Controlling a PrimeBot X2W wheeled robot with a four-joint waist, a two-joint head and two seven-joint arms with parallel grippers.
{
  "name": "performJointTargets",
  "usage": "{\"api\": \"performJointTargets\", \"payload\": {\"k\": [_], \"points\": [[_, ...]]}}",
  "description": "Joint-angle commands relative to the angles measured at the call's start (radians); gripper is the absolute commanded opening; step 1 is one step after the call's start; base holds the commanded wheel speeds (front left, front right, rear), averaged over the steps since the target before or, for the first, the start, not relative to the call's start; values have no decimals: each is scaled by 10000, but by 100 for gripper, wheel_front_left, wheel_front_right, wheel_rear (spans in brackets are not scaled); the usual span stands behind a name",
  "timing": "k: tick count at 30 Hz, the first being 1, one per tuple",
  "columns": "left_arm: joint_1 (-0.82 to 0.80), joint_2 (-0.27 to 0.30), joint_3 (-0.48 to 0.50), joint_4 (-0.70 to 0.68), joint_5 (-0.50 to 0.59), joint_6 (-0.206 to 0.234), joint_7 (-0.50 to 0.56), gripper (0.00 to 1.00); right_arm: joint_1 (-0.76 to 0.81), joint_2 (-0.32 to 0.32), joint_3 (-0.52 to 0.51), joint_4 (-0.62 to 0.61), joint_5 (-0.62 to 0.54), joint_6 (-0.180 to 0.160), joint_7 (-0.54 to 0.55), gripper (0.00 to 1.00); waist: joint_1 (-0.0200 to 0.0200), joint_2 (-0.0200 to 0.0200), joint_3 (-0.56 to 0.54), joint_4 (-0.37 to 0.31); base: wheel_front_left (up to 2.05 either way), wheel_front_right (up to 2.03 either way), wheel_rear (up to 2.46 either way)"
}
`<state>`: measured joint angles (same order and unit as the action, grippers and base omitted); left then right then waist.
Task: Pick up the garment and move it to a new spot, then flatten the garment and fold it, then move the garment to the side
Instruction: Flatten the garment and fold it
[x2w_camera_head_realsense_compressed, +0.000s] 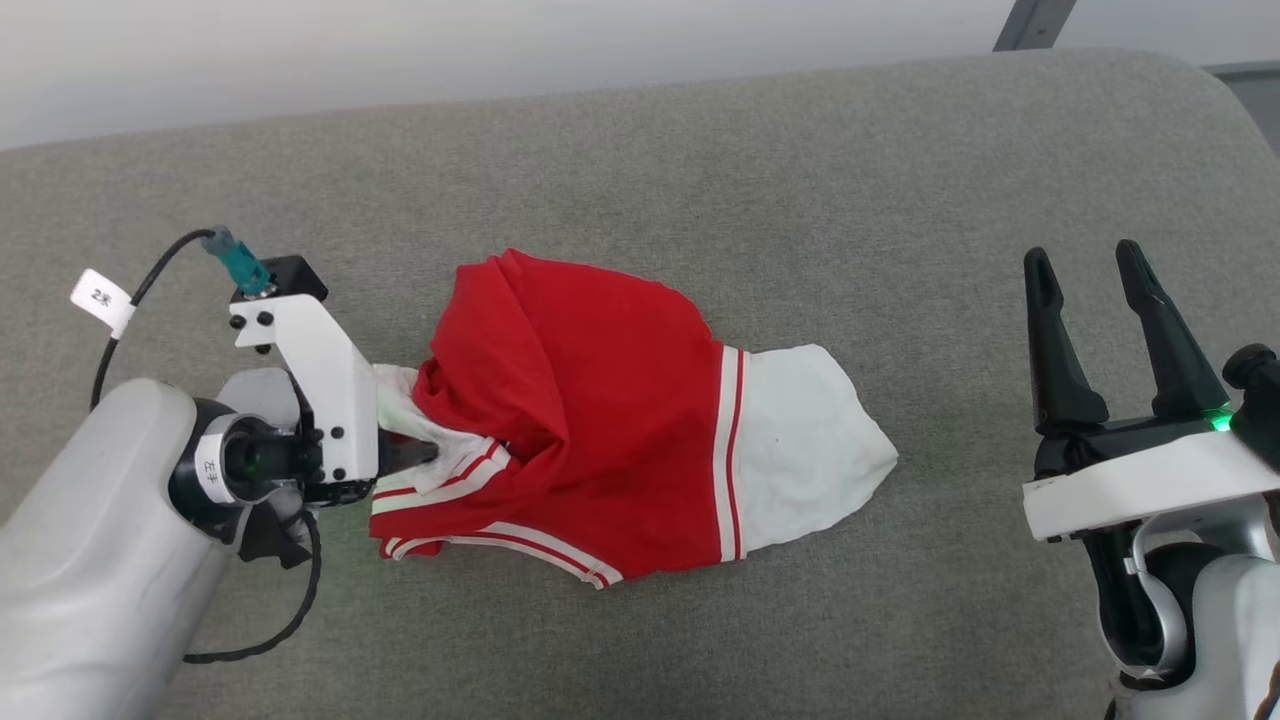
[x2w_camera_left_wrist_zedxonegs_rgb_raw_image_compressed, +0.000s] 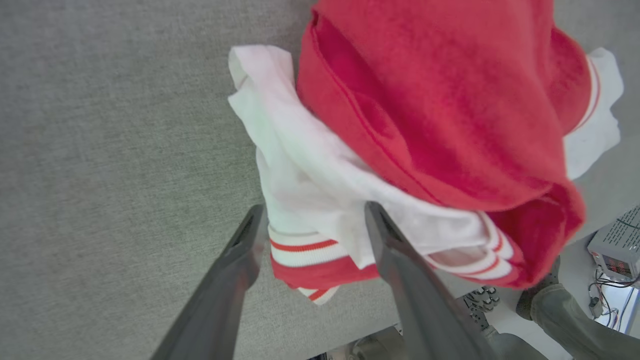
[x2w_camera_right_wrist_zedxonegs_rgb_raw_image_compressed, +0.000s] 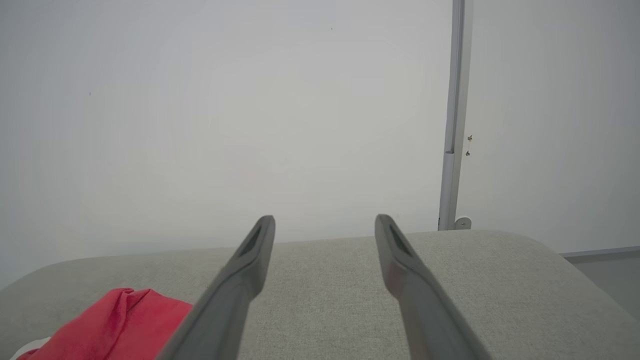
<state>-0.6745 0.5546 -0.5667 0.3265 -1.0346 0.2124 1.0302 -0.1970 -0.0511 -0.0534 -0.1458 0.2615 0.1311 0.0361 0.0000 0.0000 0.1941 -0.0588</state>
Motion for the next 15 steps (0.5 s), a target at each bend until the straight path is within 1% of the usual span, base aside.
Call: {"api": "performJointTargets", "payload": {"k": [1,8,9,10,11,12,15], "points": [[-115,-86,-29,162,0,36,15,100,-110,1,23,-1,23,-7,-32,100,0,0,46,-51,0,0,0],[-15,-509,65,937,-289,-199,-267,100,-152,1,28,71,49,-7,-19,100,0,0,156,-155,0,0,0],[-34,-560,46,1042,-314,-283,-261,85,-150,1,14,83,45,-7,-26,100,0,0,162,-150,0,0,0],[-81,-623,57,1113,-333,-375,-360,21,-141,3,10,95,37,-7,-33,100,0,0,163,-143,0,0,0],[-81,-623,57,1113,-333,-375,-360,21,-141,3,10,95,37,-7,-33,100,0,0,163,-143,0,0,0],[-101,-703,109,1222,-416,-414,-417,0,-132,3,3,101,30,-7,-40,100,0,0,161,-138,0,0,0],[-173,-804,136,1457,-508,-609,-532,0,-112,3,-7,146,38,-7,-40,100,0,0,131,-123,0,0,0]]}}
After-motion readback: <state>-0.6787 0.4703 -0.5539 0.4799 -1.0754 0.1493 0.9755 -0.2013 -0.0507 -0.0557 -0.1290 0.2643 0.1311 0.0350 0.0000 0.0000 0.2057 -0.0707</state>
